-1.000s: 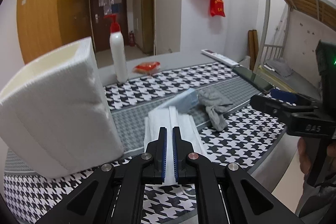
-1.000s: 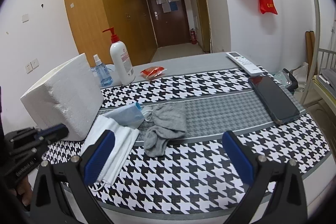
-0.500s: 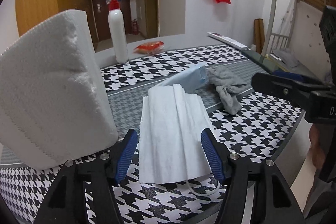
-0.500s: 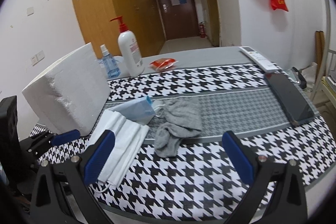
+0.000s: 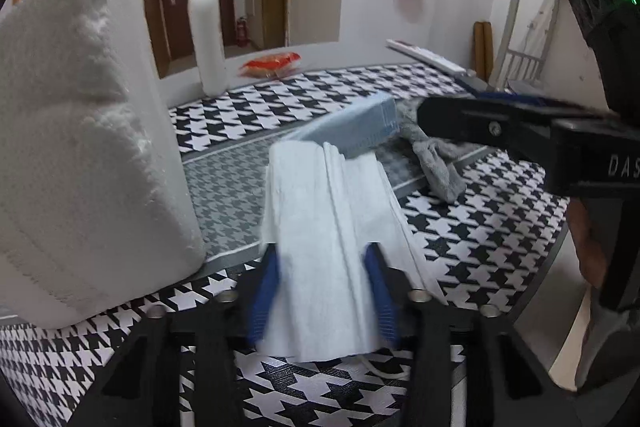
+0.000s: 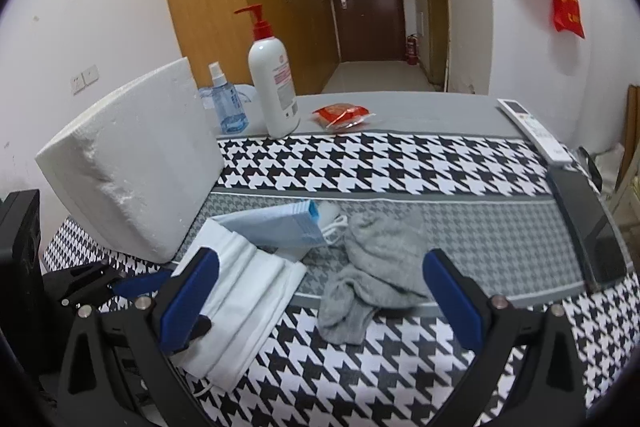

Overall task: Organize soft objects
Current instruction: 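Grasp the blue mask with the right gripper beside the left gripper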

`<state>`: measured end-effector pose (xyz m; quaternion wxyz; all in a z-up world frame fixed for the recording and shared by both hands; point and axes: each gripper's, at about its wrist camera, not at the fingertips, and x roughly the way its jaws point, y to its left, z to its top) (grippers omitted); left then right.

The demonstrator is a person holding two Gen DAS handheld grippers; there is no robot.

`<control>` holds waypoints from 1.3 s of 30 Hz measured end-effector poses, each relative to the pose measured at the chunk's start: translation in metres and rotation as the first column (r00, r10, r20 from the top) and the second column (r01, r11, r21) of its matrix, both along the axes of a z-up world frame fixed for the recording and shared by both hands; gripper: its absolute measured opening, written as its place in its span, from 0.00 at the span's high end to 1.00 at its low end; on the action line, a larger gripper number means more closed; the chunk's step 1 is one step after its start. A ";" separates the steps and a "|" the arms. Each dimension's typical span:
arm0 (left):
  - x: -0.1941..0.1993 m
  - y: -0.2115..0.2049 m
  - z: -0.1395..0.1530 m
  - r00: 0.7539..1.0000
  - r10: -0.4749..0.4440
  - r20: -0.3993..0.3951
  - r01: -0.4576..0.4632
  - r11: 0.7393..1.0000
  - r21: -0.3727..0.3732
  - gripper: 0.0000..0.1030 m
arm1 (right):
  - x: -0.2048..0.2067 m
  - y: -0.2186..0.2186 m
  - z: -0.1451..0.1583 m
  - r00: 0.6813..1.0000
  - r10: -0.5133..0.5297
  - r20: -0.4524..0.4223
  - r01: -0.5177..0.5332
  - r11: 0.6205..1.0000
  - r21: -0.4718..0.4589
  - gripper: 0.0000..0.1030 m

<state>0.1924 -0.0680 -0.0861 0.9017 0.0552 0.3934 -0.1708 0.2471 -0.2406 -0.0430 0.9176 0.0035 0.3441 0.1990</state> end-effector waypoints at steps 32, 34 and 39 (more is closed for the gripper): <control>-0.008 0.028 0.000 0.987 -0.157 -0.034 0.154 0.986 -0.071 0.87 | 0.030 0.037 -0.020 0.982 0.171 -0.081 -0.173 0.985 -0.012 0.36; -0.007 0.031 0.000 0.989 -0.145 -0.038 0.142 0.987 -0.075 0.87 | 0.028 0.038 -0.021 0.980 0.181 -0.087 -0.183 0.983 -0.014 0.47; -0.006 0.035 0.000 0.993 -0.115 -0.036 0.112 0.991 -0.072 0.87 | 0.023 0.037 -0.023 0.977 0.189 -0.100 -0.192 0.981 -0.022 0.82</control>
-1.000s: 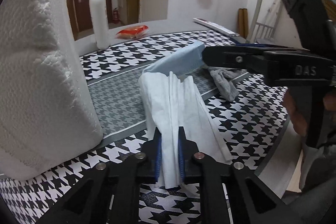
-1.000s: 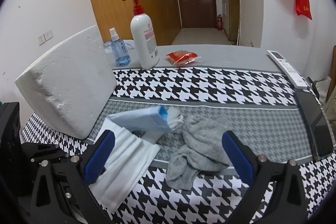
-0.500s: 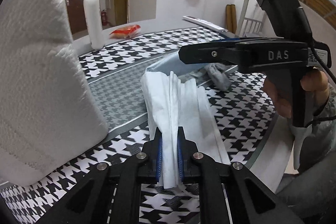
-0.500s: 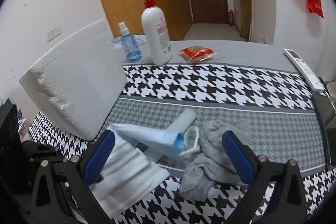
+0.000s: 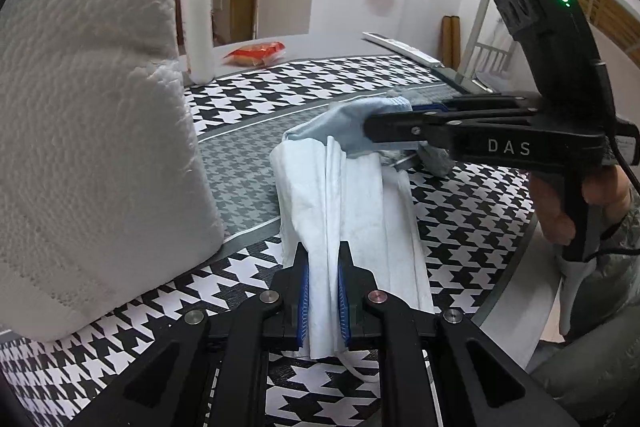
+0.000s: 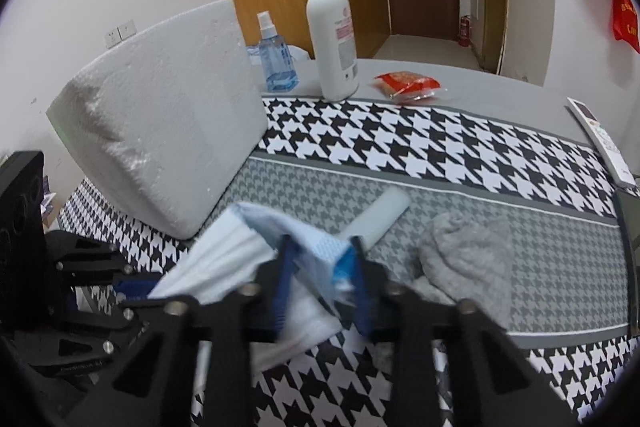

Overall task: Organize soft objects
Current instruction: 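Grasp the blue mask with the right gripper beside the left gripper, then pull the blue mask off the white masks with the right gripper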

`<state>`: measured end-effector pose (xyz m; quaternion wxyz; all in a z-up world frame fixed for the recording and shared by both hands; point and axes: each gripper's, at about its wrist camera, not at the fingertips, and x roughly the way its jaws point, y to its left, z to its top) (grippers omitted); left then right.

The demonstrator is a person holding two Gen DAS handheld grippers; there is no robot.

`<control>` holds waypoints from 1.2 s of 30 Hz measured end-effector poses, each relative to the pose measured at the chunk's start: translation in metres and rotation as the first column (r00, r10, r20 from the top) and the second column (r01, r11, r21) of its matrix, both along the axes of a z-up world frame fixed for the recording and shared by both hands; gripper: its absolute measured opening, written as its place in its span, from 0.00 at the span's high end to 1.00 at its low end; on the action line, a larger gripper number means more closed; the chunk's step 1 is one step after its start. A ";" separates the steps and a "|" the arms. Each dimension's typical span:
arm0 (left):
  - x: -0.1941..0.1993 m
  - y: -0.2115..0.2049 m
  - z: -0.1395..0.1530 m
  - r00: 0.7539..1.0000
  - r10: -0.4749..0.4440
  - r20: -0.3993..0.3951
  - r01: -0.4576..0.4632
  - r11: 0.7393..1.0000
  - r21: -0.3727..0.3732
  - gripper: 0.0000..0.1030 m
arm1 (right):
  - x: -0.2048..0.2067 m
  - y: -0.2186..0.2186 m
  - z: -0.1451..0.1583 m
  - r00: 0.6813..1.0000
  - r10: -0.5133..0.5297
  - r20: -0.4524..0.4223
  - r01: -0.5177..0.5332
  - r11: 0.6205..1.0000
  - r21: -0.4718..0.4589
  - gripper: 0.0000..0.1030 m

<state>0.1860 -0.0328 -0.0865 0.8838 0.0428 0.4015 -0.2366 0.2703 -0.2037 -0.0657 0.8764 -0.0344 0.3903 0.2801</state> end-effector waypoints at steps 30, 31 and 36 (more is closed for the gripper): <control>-0.027 -0.020 0.018 0.996 0.006 0.093 -0.010 0.999 0.038 0.30 | -0.063 -0.063 0.040 0.971 -0.219 0.096 0.212 0.974 0.075 0.91; -0.026 -0.023 0.018 0.995 0.000 0.096 -0.003 0.999 0.036 0.29 | -0.064 -0.063 0.039 0.971 -0.221 0.095 0.214 0.974 0.075 0.91; -0.014 -0.038 0.011 0.996 -0.014 0.084 0.010 0.998 0.057 0.29 | -0.069 -0.065 0.038 0.971 -0.222 0.090 0.215 0.974 0.076 0.91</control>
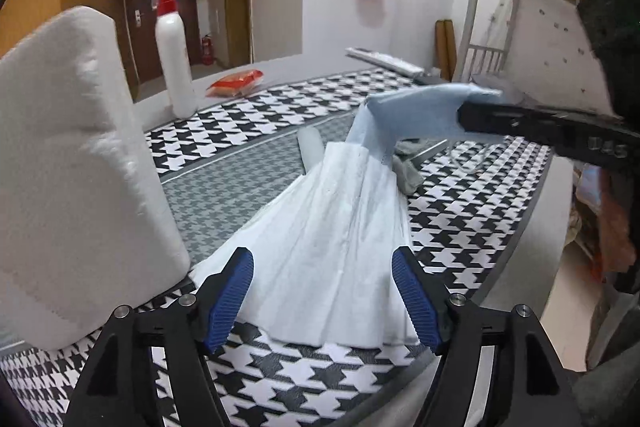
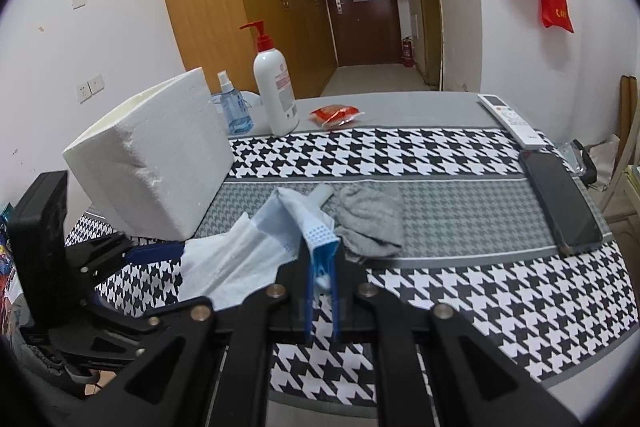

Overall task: Organize soft objects
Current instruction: 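Pull the blue mask off the white masks with the right gripper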

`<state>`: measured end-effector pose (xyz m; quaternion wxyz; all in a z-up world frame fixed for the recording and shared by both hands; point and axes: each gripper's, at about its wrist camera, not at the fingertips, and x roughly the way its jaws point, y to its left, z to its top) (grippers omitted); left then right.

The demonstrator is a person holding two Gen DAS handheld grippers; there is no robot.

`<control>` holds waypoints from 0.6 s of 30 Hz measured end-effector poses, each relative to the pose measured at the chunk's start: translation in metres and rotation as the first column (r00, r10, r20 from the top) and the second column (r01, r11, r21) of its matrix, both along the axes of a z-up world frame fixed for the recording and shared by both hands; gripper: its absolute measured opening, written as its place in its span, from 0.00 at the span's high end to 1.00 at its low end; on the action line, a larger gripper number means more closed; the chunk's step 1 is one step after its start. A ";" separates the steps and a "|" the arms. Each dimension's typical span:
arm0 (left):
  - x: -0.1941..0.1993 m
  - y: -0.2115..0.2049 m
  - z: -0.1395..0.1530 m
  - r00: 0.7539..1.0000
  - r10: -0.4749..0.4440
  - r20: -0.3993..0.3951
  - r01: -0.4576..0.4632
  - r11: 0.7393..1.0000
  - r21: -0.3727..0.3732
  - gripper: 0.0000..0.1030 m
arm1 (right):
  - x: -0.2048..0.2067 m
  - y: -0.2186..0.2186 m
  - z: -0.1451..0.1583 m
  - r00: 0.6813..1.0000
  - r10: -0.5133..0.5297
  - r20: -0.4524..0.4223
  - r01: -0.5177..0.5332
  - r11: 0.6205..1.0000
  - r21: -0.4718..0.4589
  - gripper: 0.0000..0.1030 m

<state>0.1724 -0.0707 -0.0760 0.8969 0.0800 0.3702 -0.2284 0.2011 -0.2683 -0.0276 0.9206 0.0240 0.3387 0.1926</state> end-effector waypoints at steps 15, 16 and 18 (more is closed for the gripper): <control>0.007 -0.009 -0.016 0.997 -0.033 -0.072 0.035 0.999 0.023 0.91 | -0.005 -0.015 0.003 1.000 -0.025 0.016 0.025 0.999 0.030 0.91; 0.006 -0.009 -0.014 0.997 -0.035 -0.070 0.037 0.999 0.021 0.91 | -0.005 -0.017 0.003 0.999 -0.031 0.017 0.030 0.999 0.030 0.91; 0.002 -0.008 -0.013 0.997 -0.033 -0.066 0.035 0.999 0.024 0.91 | -0.005 -0.023 0.004 0.998 -0.051 0.021 0.050 0.998 0.039 0.91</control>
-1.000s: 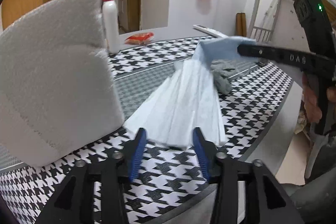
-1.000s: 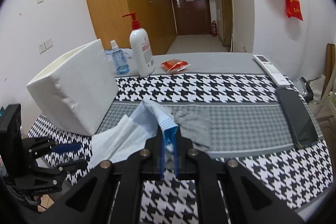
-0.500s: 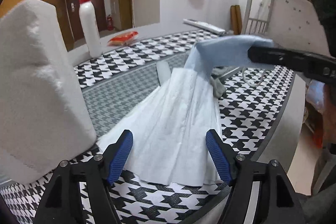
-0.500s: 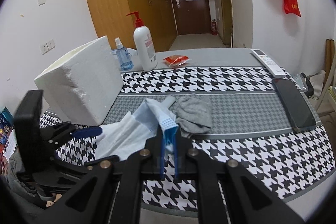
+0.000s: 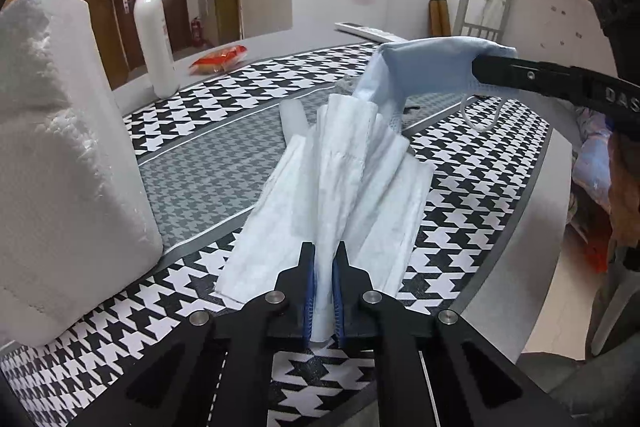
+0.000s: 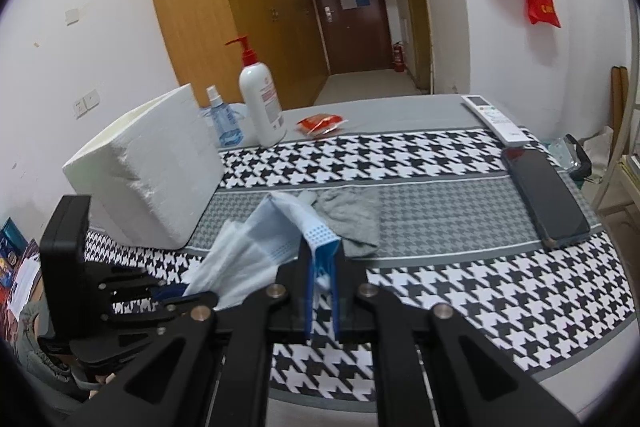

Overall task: Organize soft objects
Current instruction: 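Pull the blue mask off the white masks with the right gripper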

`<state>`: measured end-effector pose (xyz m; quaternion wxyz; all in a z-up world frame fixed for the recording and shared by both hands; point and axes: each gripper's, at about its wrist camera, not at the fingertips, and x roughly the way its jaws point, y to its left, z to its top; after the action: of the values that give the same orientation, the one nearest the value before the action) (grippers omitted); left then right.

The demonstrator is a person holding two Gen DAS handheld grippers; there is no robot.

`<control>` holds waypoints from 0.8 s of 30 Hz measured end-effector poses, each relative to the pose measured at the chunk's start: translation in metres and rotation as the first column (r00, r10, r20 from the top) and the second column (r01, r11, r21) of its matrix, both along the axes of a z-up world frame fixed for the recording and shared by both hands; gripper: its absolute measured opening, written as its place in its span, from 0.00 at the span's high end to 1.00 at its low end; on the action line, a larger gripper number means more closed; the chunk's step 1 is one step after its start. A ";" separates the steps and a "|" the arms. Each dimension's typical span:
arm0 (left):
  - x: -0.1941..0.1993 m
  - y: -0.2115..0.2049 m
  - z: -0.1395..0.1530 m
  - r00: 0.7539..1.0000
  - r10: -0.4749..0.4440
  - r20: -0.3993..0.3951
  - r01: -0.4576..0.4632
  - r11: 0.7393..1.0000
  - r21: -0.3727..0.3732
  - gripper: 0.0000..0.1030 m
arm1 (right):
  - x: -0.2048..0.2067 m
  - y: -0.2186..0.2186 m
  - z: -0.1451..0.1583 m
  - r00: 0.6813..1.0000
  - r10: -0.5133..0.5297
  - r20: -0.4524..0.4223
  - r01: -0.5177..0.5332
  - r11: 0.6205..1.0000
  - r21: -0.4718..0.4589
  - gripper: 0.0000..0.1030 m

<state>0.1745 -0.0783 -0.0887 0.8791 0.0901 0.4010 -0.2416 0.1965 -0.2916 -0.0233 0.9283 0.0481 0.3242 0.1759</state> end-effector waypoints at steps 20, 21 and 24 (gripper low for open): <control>-0.006 0.016 0.006 0.999 0.053 -0.002 -0.053 0.999 0.011 0.91 | -0.016 -0.048 -0.022 0.990 -0.123 -0.066 0.120 0.991 -0.057 0.88; -0.004 0.016 0.006 0.998 0.055 -0.002 -0.055 0.998 0.012 0.91 | -0.017 -0.046 -0.025 0.990 -0.125 -0.064 0.120 0.990 -0.073 0.85; -0.001 0.015 0.006 0.998 0.060 -0.006 -0.060 0.998 0.006 0.91 | -0.018 -0.045 -0.027 0.991 -0.118 -0.060 0.112 0.989 -0.098 0.59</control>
<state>0.1732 -0.0630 -0.0827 0.8845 0.0800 0.4068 -0.2140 0.1782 -0.3371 -0.0504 0.9269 0.0286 0.3592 0.1047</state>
